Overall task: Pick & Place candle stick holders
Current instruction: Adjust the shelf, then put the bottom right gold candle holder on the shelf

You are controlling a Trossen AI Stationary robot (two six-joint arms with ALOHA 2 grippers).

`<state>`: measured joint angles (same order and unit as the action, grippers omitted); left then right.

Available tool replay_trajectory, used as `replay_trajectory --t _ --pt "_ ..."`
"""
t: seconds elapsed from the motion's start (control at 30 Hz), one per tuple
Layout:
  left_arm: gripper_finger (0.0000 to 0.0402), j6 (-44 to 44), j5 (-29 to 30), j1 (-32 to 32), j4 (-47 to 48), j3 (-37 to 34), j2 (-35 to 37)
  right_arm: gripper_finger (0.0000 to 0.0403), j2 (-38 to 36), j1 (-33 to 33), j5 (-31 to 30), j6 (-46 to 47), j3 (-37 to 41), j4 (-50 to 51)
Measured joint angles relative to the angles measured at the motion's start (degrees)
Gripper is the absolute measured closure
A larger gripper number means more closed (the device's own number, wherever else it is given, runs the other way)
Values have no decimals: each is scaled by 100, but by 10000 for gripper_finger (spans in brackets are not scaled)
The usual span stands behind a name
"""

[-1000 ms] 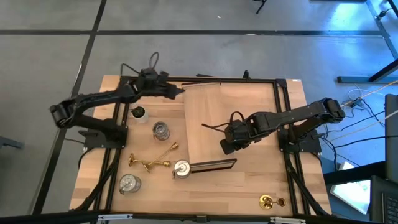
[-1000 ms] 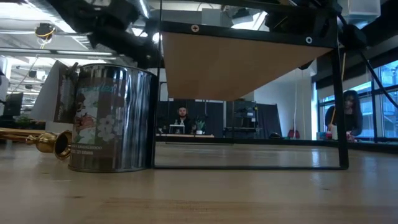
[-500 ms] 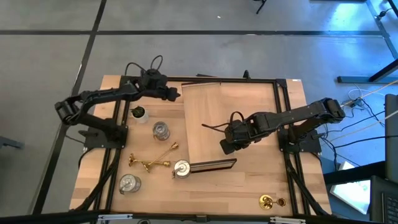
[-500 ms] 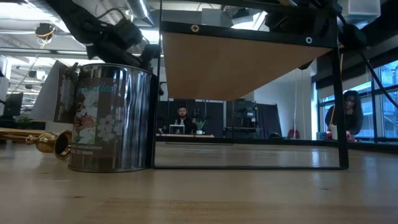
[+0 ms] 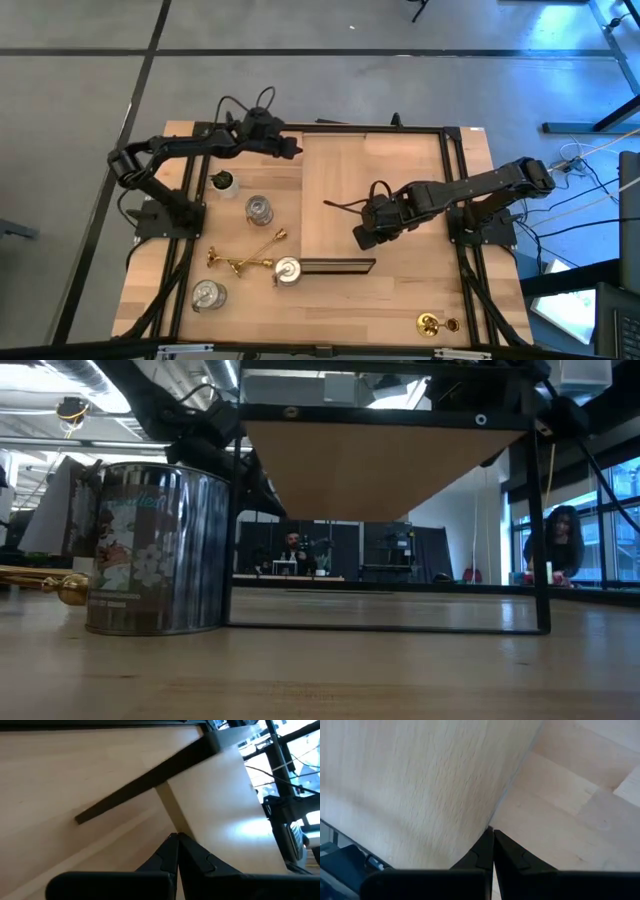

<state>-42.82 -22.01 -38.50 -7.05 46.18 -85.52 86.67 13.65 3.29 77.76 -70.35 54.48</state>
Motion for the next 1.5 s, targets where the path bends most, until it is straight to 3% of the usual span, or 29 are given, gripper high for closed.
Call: replay_trajectory --t 0.27,0.4,0.63,0.9,1.1,1.33,1.5 --pt "400 897 -9 -378 1597 356 554 391 0 30 144 2 -24 210" --pt "400 1124 -356 -553 1956 386 1166 391 -4 19 158 -61 -324 830" --pt "399 1209 -1221 -399 2030 388 2418 391 -4 -142 -74 -861 -1396 1914" --pt "398 926 -2324 168 2386 388 3453 391 -7 -175 -984 -2597 -2914 1712" --pt "398 901 -1899 863 2724 388 3906 391 -11 -157 -1818 -3691 -3461 896" --pt "398 704 -1218 1598 2848 388 4052 364 41 -280 -991 -4413 -3460 -476" --pt "398 699 -851 1902 2843 388 3986 294 260 -234 -1205 -5169 -3438 -1672"
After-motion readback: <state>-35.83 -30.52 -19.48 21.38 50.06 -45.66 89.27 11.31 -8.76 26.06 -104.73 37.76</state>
